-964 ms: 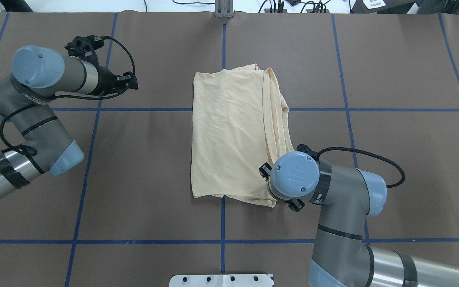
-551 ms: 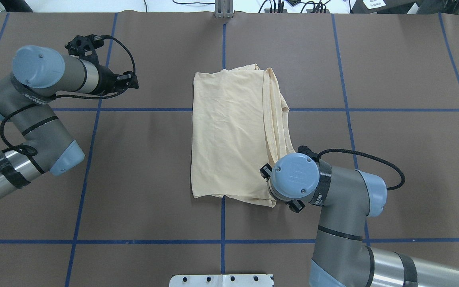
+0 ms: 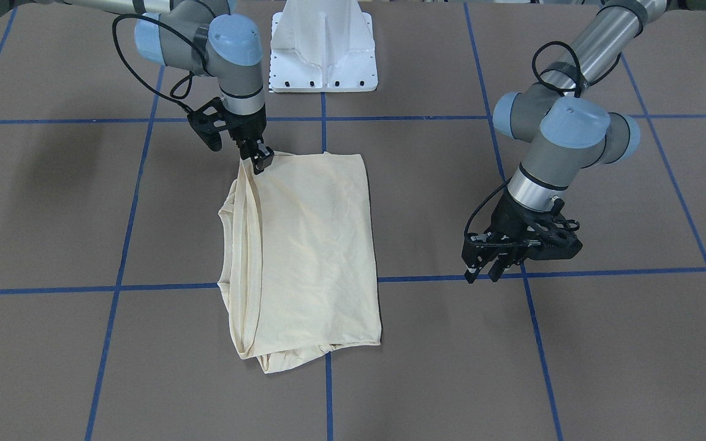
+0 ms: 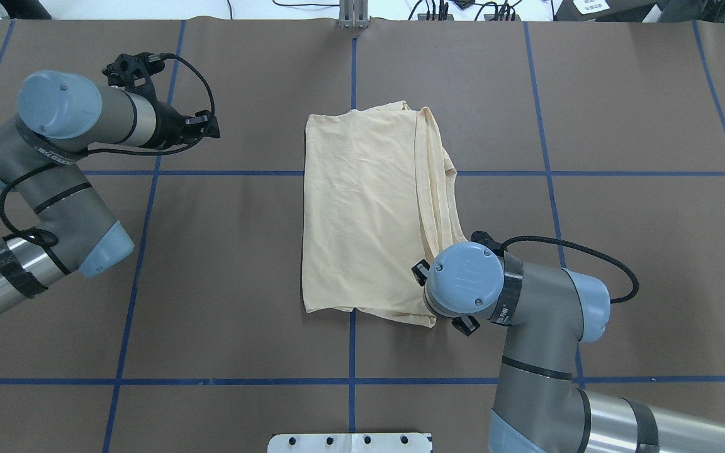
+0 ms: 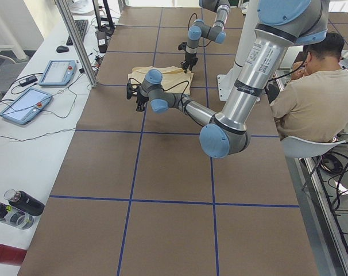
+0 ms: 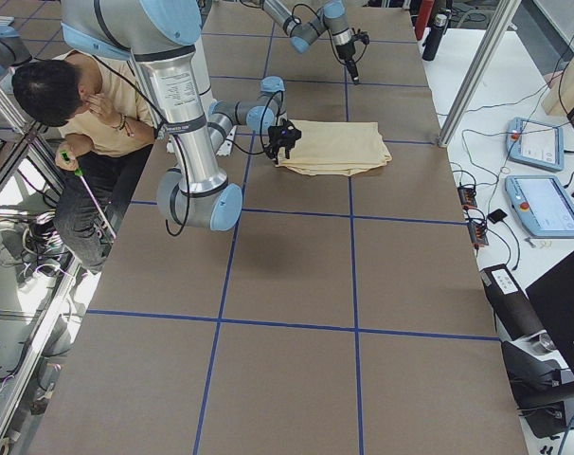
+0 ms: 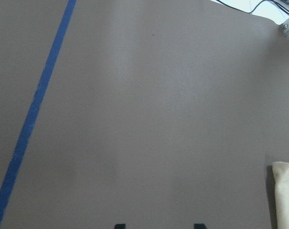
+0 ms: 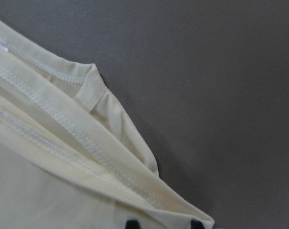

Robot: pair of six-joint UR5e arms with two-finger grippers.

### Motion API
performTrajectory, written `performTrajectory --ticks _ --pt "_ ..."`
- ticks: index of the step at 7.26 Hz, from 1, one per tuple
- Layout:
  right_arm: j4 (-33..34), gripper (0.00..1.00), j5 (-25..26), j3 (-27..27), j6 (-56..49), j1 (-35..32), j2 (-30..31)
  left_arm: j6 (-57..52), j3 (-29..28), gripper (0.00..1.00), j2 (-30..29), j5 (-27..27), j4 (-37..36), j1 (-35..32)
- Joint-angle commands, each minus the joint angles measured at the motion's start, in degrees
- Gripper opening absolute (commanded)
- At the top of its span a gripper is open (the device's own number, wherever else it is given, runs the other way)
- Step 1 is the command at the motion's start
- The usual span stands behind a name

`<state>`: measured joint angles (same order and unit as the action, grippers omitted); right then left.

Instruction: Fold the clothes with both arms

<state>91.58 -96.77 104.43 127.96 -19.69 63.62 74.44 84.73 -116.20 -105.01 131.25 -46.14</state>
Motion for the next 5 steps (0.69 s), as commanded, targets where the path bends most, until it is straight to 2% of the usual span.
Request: performTrajectory --ticks 1,2,3,4,5 --pt "0.0 0.41 0.0 0.0 0.4 -0.1 0.0 0.0 0.4 0.57 0.0 0.0 0.0 0.0" --pt "0.0 0.37 0.0 -0.2 0.4 -0.1 0.0 0.0 0.4 0.57 0.0 0.1 0.0 -0.1" --pt "0.0 0.41 0.1 0.1 0.4 -0.2 -0.1 0.0 1.0 0.57 0.3 0.1 -0.1 -0.1" --pt "0.1 0.54 0.1 1.0 0.4 -1.0 -0.1 0.0 1.0 0.57 0.2 0.0 -0.2 -0.1" --pt "0.1 0.74 0.2 1.6 0.4 -1.1 0.5 0.0 1.7 0.57 0.1 0.1 -1.2 -0.1"
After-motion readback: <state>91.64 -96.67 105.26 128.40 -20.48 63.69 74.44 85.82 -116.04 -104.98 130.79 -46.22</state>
